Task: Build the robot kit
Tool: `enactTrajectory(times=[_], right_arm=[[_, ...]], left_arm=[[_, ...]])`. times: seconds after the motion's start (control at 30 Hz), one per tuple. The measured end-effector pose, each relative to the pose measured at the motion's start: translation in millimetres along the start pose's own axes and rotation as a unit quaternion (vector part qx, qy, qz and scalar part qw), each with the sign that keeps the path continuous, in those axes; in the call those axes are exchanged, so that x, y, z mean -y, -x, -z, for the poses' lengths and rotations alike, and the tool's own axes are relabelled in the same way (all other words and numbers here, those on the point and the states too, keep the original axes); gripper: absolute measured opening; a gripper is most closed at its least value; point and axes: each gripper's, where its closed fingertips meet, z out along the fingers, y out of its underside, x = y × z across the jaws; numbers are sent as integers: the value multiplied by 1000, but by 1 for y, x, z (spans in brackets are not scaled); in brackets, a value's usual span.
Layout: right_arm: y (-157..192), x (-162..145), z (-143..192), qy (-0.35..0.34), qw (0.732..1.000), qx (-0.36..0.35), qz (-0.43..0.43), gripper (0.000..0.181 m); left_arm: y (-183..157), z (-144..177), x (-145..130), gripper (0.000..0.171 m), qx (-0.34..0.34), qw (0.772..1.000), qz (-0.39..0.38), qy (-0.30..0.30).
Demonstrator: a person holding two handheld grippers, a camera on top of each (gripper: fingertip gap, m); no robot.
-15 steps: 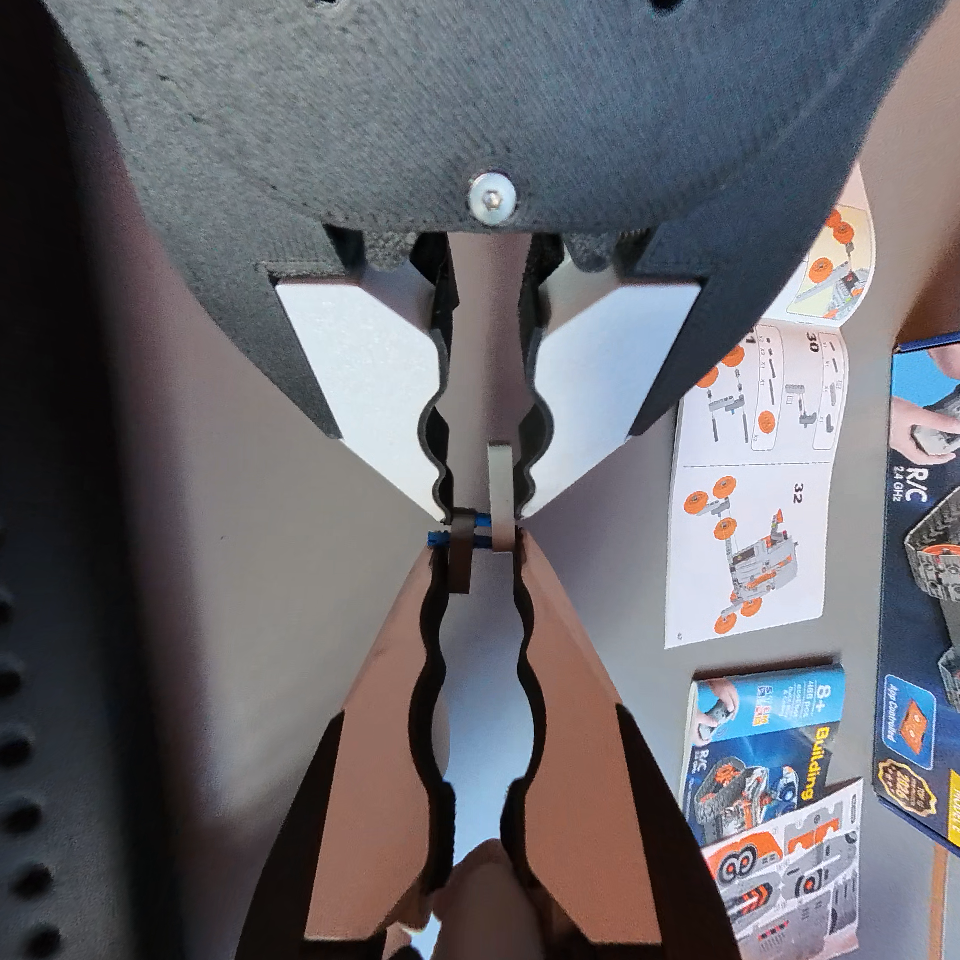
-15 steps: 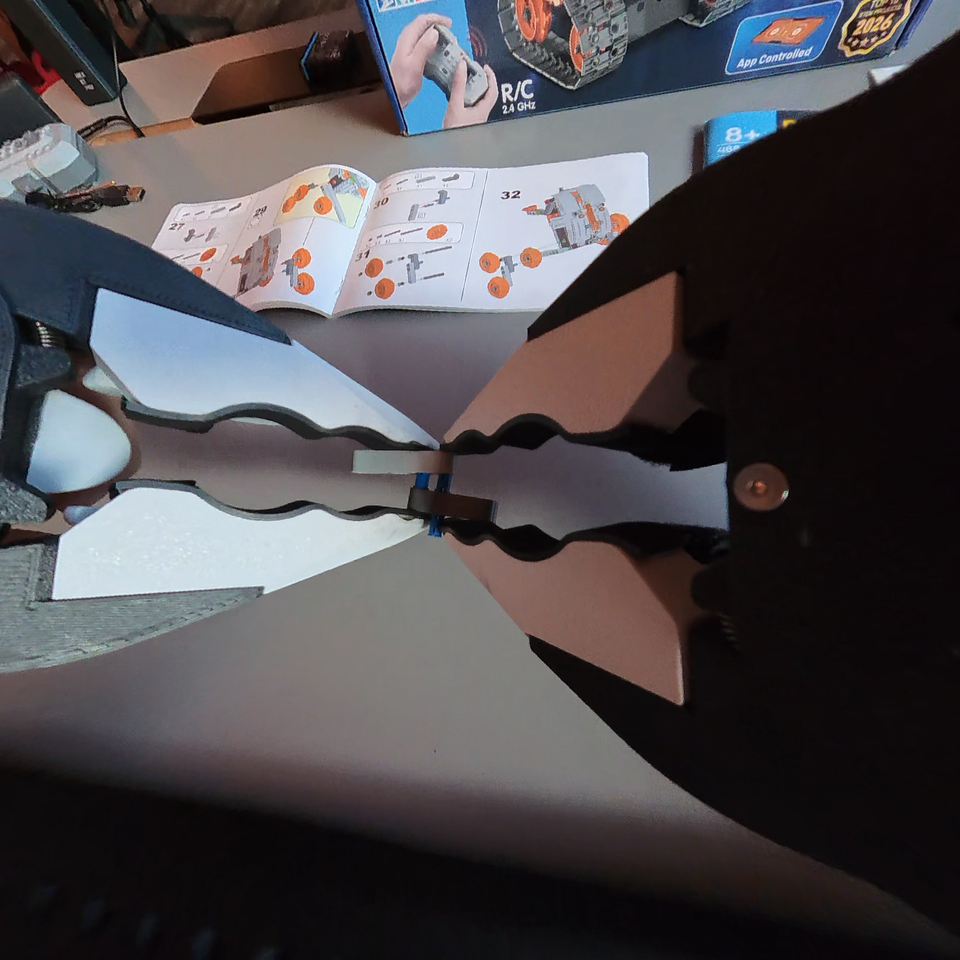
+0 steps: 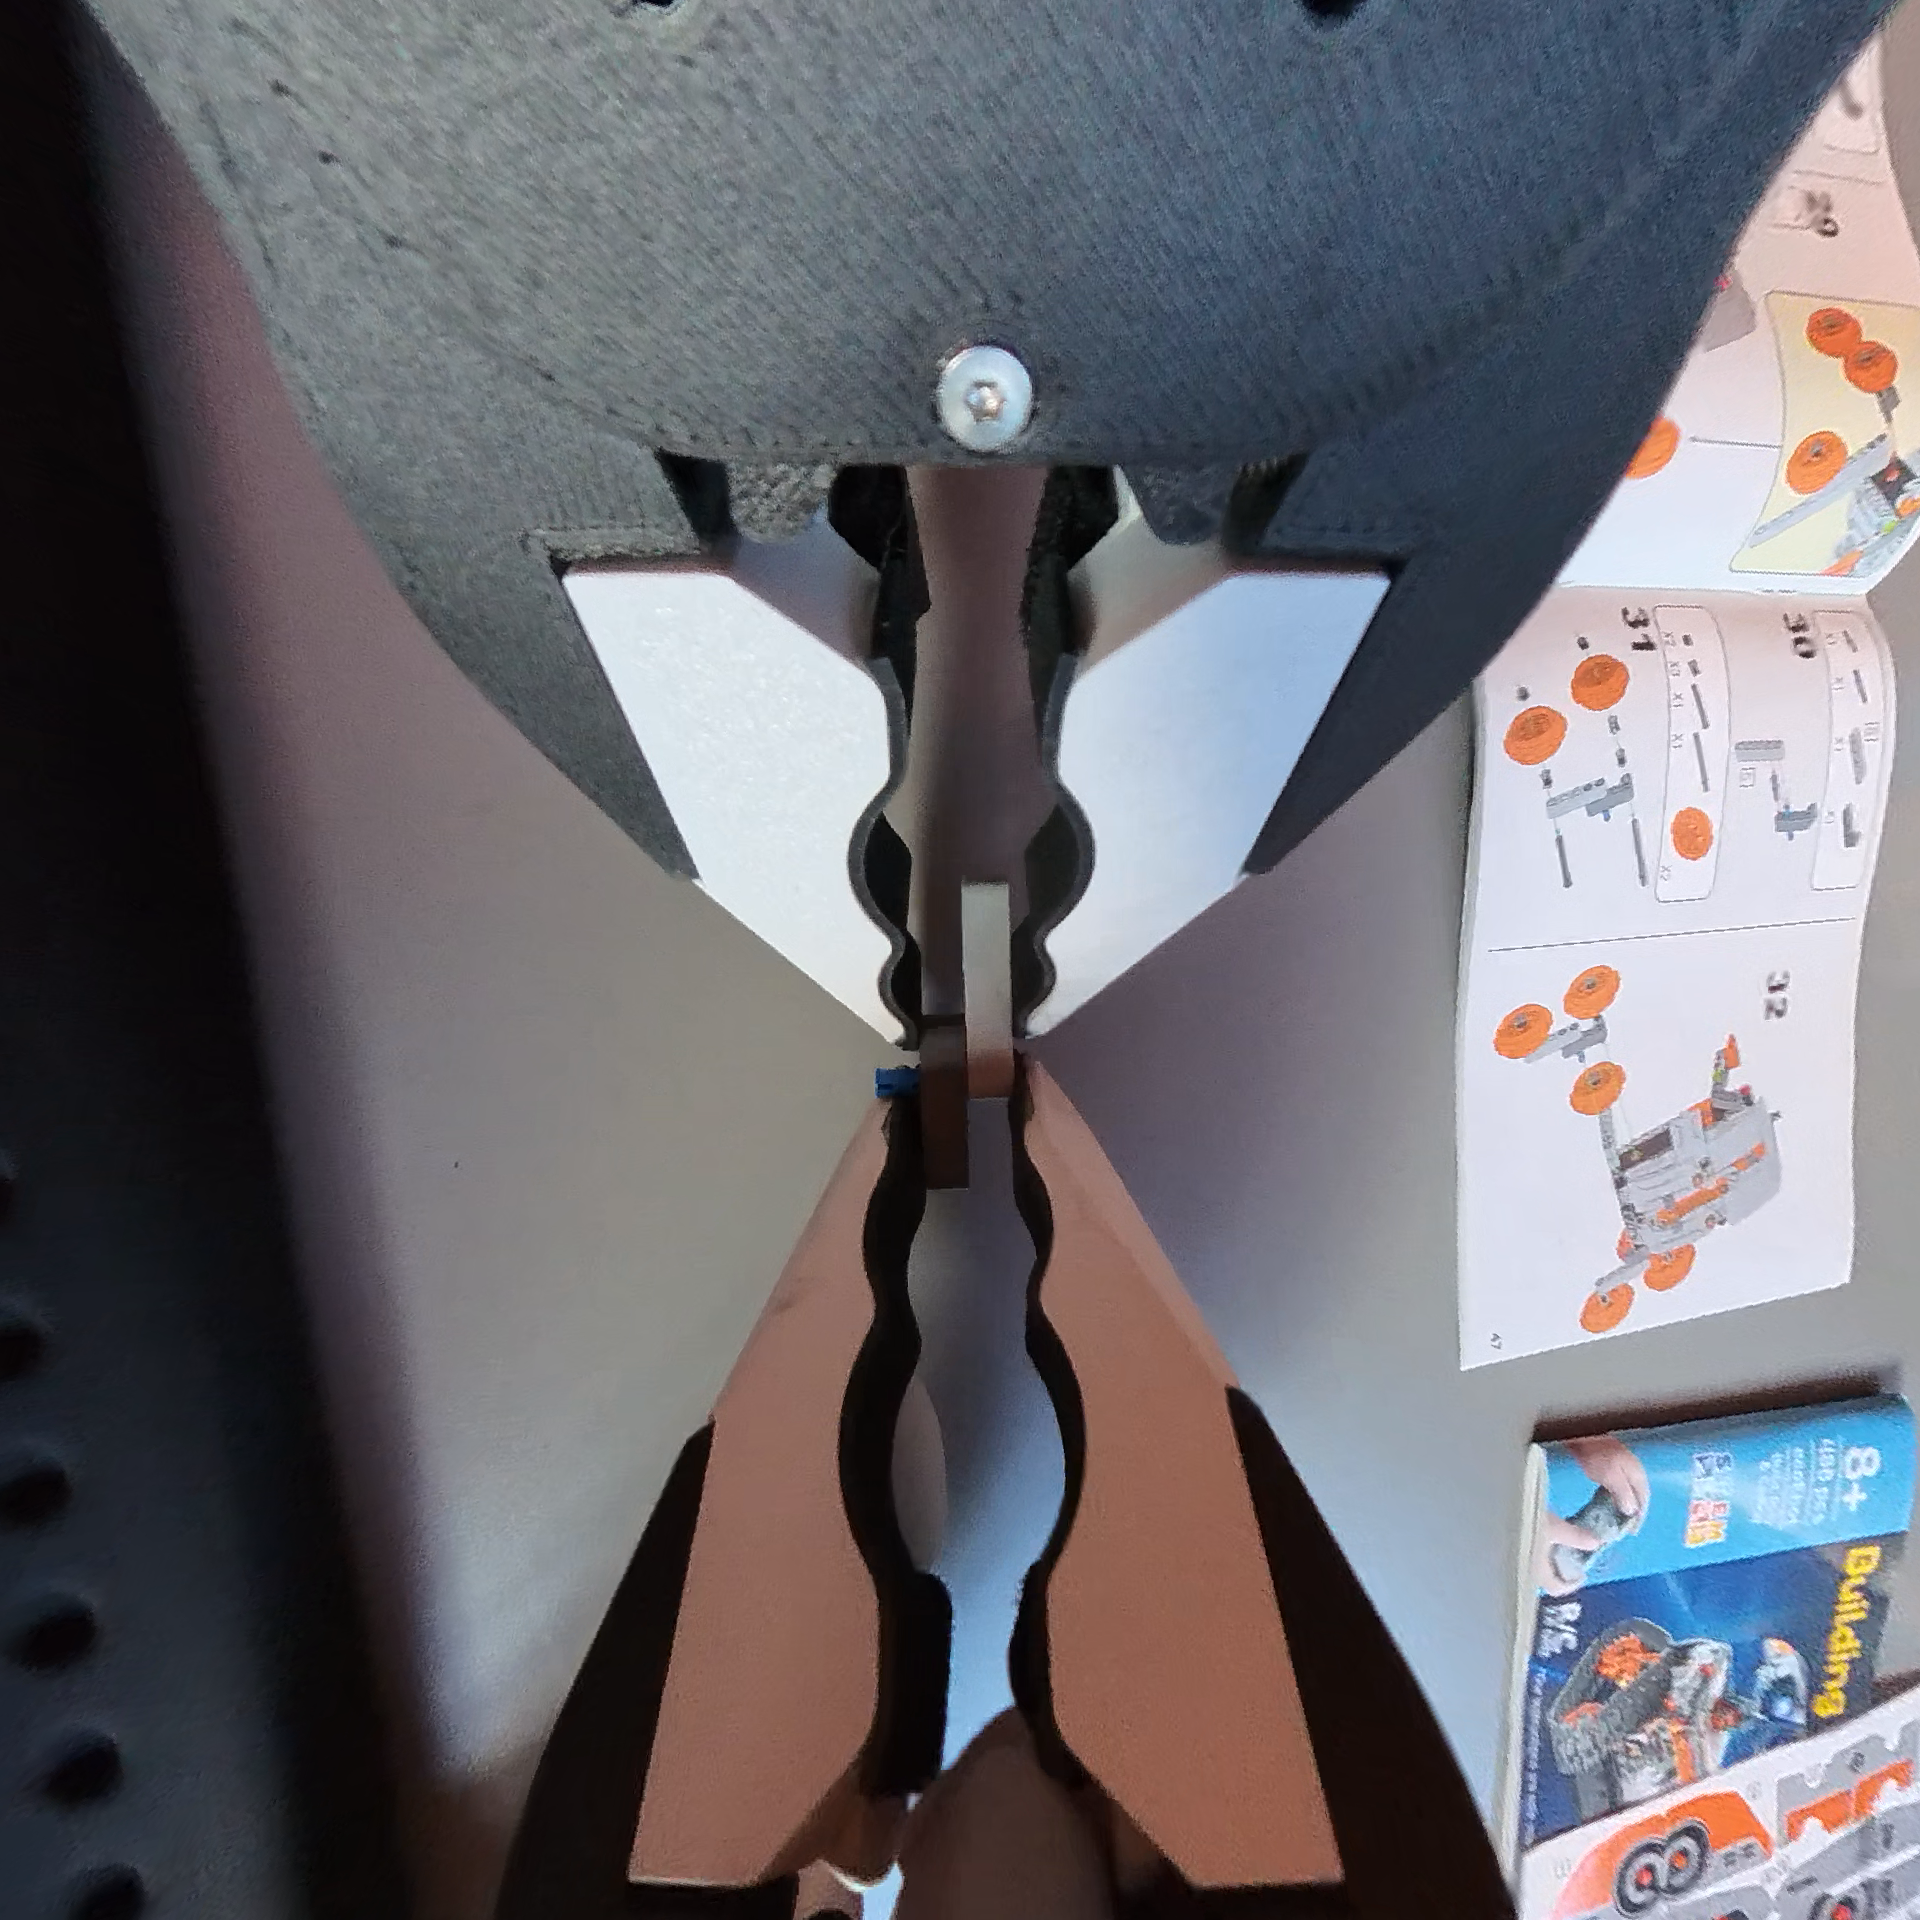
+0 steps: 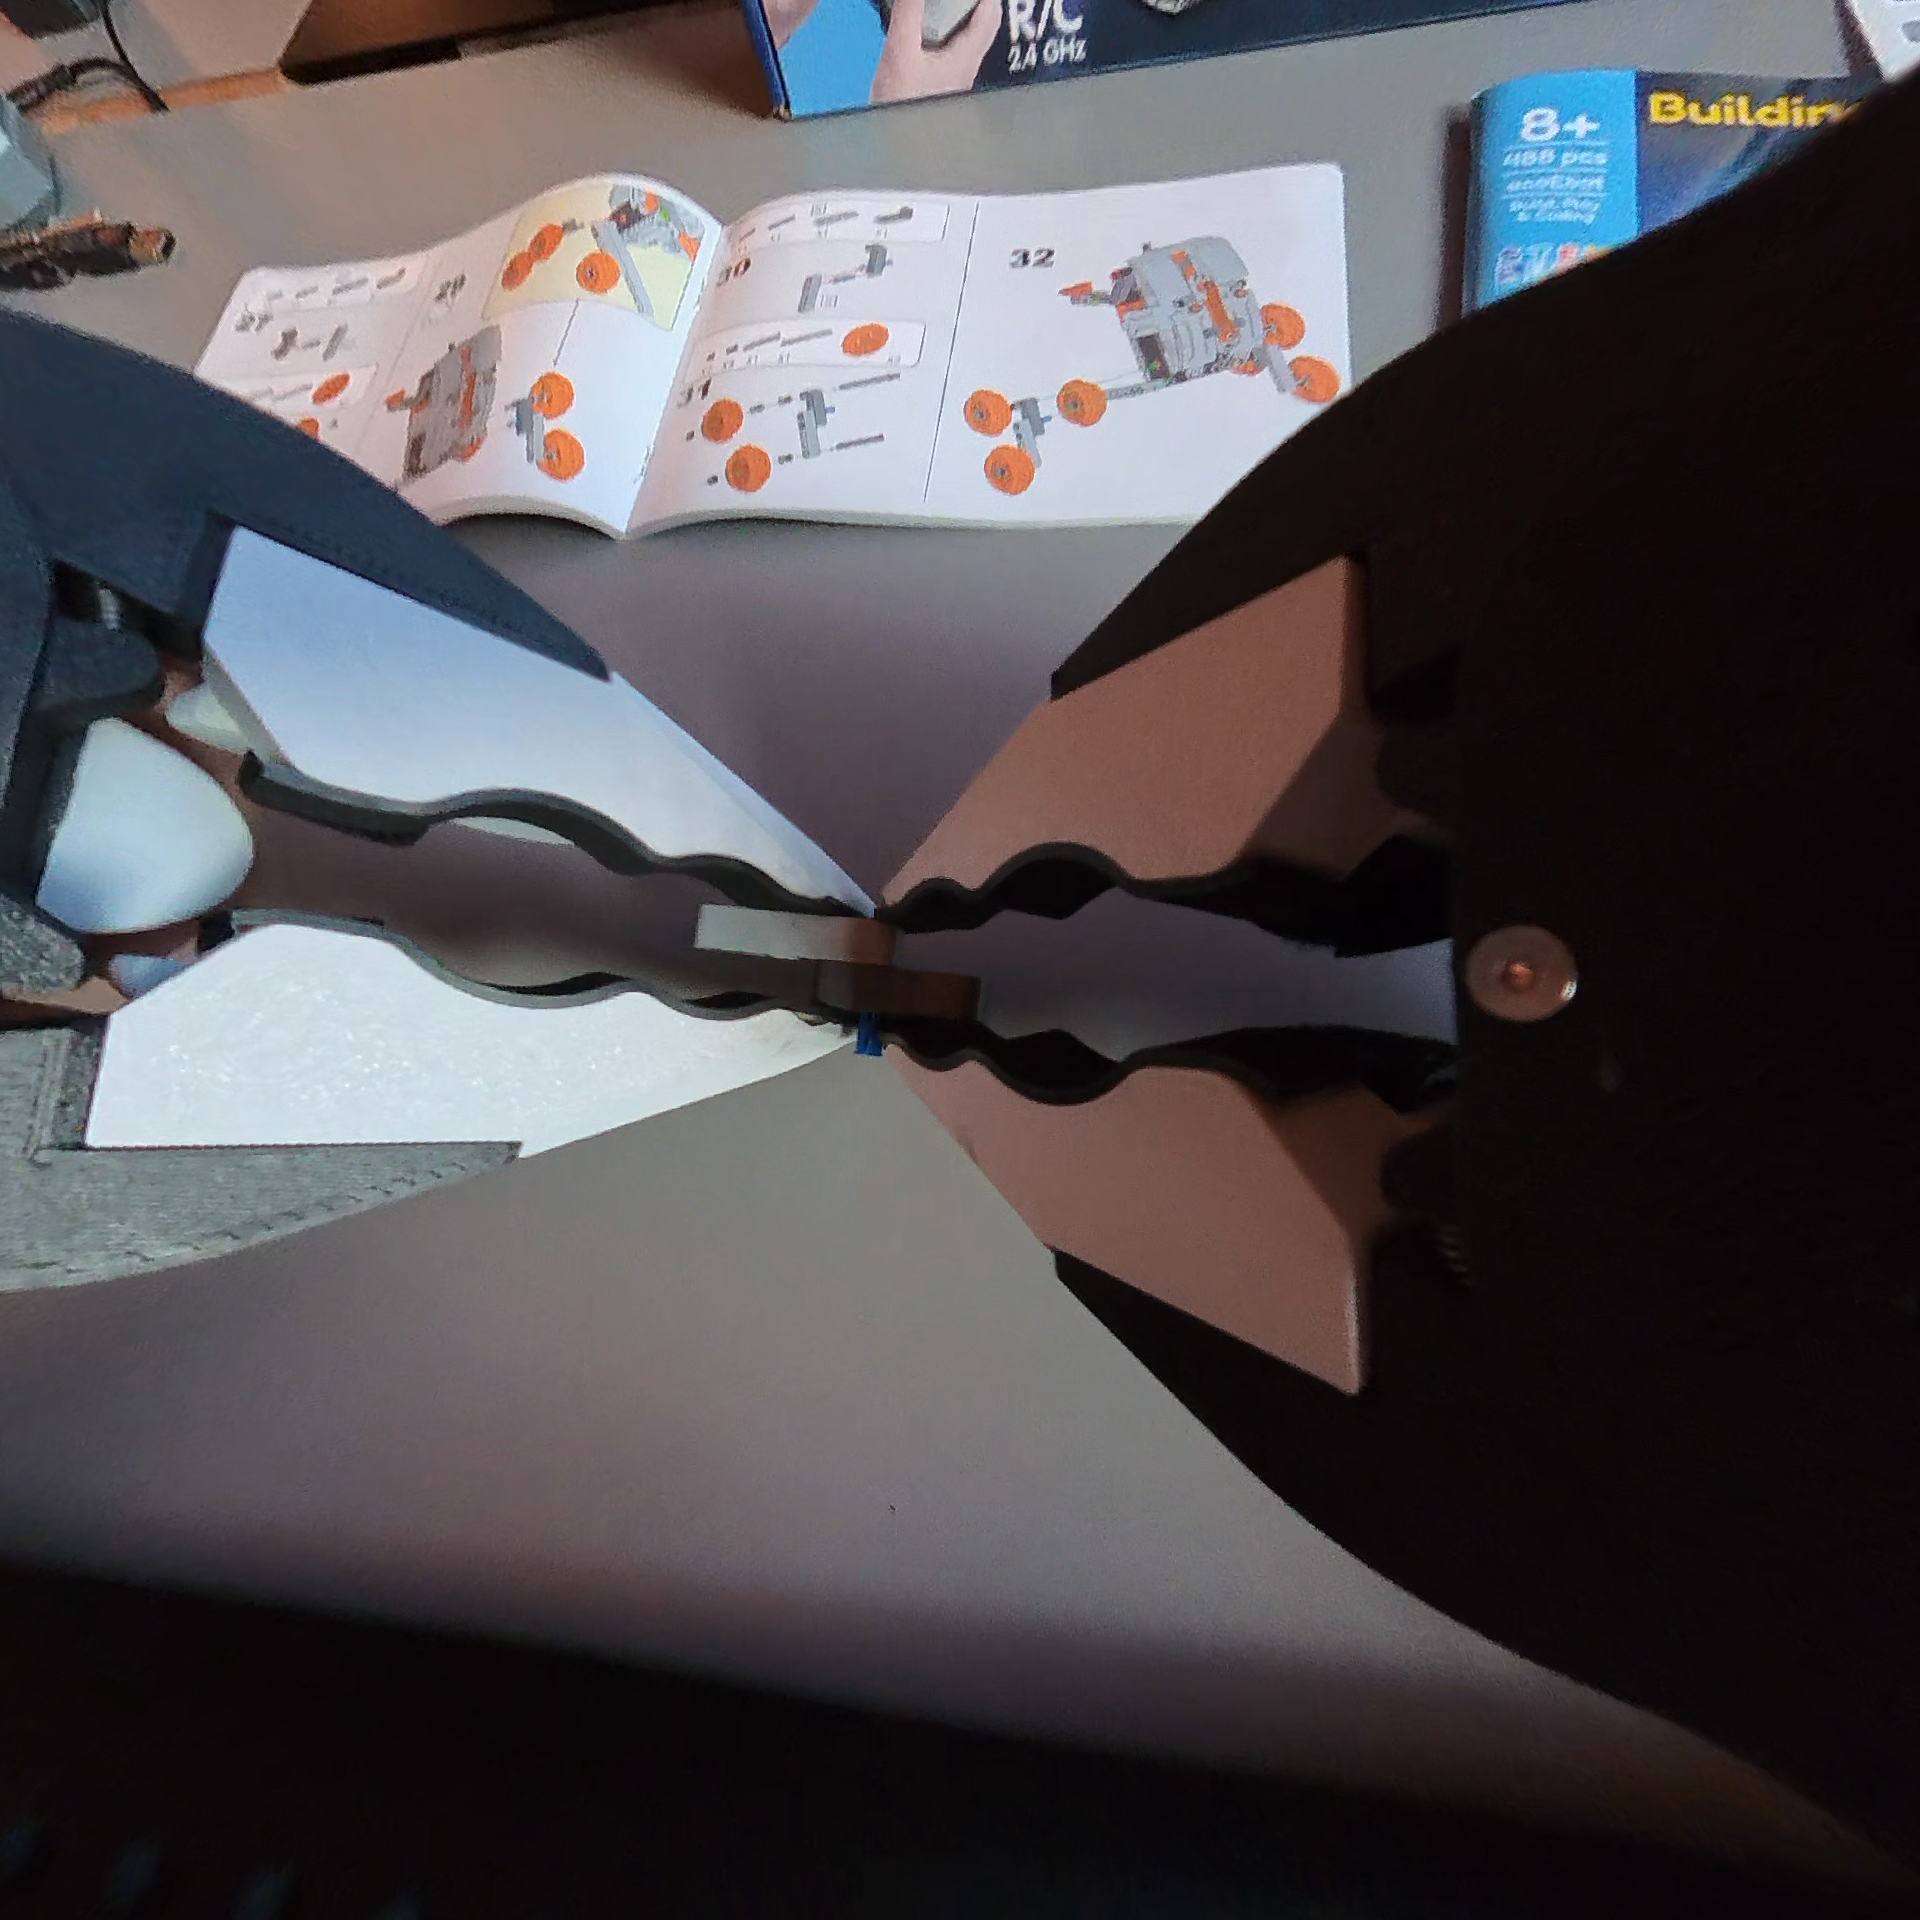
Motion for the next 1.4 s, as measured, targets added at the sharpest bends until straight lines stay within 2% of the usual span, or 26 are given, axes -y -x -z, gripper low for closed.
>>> enactTrajectory(times=[0.2, 0.3, 0.6, 0.93, 1.07, 1.23, 1.4], right_arm=[[-12, 1, 4, -35, 999, -14, -25, 16], [-21, 6, 9, -54, 997, -44, -15, 16], [-33, 11, 24, -41, 991, -116, 52, 14], [-32, 3, 21, 5, 988, -131, 85, 13], [-39, 11, 26, -41, 983, -152, 96, 15], [-44, 6, 24, -40, 978, -170, 112, 18], [-45, 4, 23, -39, 976, -174, 123, 21]], left_arm=[[14, 4, 4, 16, 50, 999, 11, -16], [23, 10, 8, 17, 77, 997, 13, -30], [33, 18, 21, 15, 165, 984, -60, -19], [32, 10, 17, 14, 177, 981, -77, 16], [40, 20, 23, 16, 208, 974, -93, -14], [48, 18, 15, 15, 272, 946, -173, 33], [48, 20, 18, 15, 267, 949, -166, 18]])
